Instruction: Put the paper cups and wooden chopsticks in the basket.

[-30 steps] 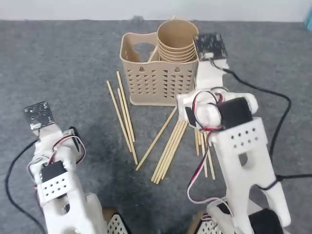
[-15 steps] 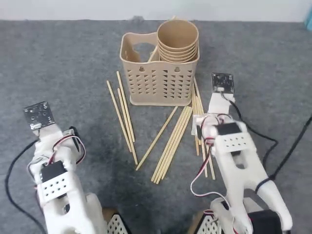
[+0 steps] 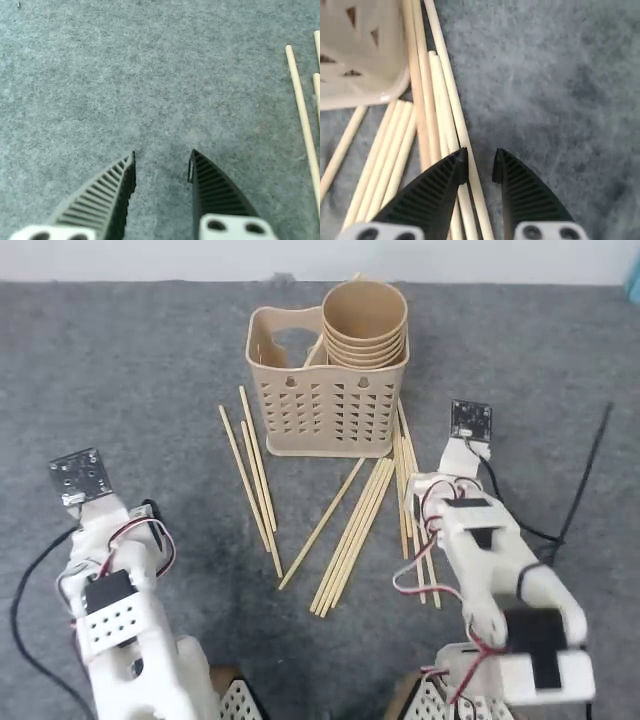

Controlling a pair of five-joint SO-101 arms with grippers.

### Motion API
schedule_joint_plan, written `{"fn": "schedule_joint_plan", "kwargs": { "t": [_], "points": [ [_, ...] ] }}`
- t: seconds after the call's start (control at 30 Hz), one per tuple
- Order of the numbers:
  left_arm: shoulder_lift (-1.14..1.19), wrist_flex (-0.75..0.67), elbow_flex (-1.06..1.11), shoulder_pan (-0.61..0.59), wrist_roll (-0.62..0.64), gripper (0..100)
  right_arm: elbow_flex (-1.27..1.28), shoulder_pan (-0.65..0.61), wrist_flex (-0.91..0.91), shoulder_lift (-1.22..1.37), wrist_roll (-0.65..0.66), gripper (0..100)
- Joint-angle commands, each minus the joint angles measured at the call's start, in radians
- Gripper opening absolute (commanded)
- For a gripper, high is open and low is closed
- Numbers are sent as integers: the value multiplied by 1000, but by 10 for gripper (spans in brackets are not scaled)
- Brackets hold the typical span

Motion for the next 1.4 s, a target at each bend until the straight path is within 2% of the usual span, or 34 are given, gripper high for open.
{"fn": "schedule_joint_plan", "kwargs": {
  "t": [0.0, 0.2, 0.4, 0.5, 0.67, 1.03, 1.2, 1.37],
  "points": [
    [-17, -23, -7, 9, -3, 165, -91, 12, -25, 44, -6, 91],
    [-17, -23, -7, 9, -3, 165, -130, 8, 1, 70, -3, 91],
    [-17, -23, -7, 9, -3, 165, -281, 5, 231, 153, -3, 86],
    [-17, -23, -7, 9, -3, 165, -362, 12, 340, 203, -3, 0],
    [-17, -26, -7, 9, -3, 165, -373, 13, 427, 193, 2, 10],
    [-17, -26, -7, 9, -3, 165, -224, 133, 717, -134, 183, 8],
    [-17, -25, -7, 9, -3, 165, -71, 208, 774, -318, 256, 8],
    [-17, -26, -7, 9, -3, 165, -20, 255, 779, -479, 264, 10]
  ]
}}
